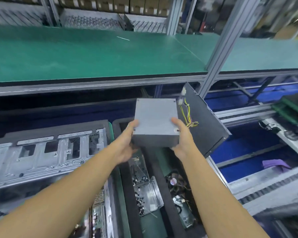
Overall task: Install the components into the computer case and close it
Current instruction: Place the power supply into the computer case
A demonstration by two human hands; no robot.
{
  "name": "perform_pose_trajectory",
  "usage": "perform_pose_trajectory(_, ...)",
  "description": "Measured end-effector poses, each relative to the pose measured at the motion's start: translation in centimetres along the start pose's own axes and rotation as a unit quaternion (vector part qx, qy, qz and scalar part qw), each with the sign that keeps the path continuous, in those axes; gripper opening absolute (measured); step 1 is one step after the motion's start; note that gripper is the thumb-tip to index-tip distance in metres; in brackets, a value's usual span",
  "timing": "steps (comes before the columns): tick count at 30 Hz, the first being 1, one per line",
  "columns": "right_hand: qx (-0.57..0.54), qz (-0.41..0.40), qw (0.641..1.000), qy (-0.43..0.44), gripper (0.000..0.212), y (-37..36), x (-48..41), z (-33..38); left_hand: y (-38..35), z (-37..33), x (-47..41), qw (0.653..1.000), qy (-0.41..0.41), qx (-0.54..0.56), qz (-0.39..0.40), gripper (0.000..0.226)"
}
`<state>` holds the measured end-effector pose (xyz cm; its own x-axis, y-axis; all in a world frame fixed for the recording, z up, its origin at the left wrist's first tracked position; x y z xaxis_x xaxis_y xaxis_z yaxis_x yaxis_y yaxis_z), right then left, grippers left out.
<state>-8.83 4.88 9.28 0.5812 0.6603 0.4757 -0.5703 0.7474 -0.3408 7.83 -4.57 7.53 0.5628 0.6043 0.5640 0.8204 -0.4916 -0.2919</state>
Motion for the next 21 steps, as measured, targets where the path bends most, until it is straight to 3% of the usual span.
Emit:
perform_pose_trajectory(4, -0.067, 0.077, 0.995, -0.021, 0.025, -2.0, 3.2, -2.1, 3.6, -2.6, 3.6, 0.996, -0.021, -0.028, 0.078, 0.08)
perform_pose_trajectory(6, -0.054, 0.104, 0.993, -0.015, 0.026, -3.6, 5.0, -3.6, 5.5, -3.3, 5.3, 0.996, -0.031, -0.023, 0.085, 0.078)
perform_pose_trajectory(9, 0.017, 0.103, 0.994, 0.012, 0.072, -6.8, 7.5, -5.5, 8.5, -3.3, 8.1, 0.998, -0.041, 0.006, 0.047, 0.063)
perform_pose_trajectory(11, 0.028, 0.111, 0.993, 0.013, 0.084, -8.9, 9.2, -6.7, 10.8, -2.8, 10.0, 0.998, -0.062, 0.01, 0.007, 0.054)
perform_pose_trajectory(15, -0.049, 0.106, 0.993, -0.03, 0.035, -12.0, 10.6, -8.8, 13.8, -3.1, 13.9, 0.982, -0.175, 0.051, -0.053, 0.062)
perform_pose_trajectory(18, -0.056, 0.086, 0.989, -0.105, 0.034, -14.5, 11.3, -11.1, 15.2, -3.9, 17.3, 0.921, -0.342, -0.051, -0.178, 0.085)
perform_pose_trajectory(21, 0.006, 0.104, 0.977, -0.187, 0.029, -16.5, 13.6, -13.5, 16.2, -3.8, 21.2, 0.764, -0.481, -0.311, -0.295, 0.103)
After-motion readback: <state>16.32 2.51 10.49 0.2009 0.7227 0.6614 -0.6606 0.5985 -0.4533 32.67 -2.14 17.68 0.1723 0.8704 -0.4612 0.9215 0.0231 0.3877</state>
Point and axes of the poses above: each hand's wrist, its own x-axis away from the middle knuckle, its own y-axis out of the back of the hand, z = x × y, the point moved 3 cm from there along -x, towards the middle knuckle, and after that the axes turned 4 degrees about -x, right-handed, at the moved point
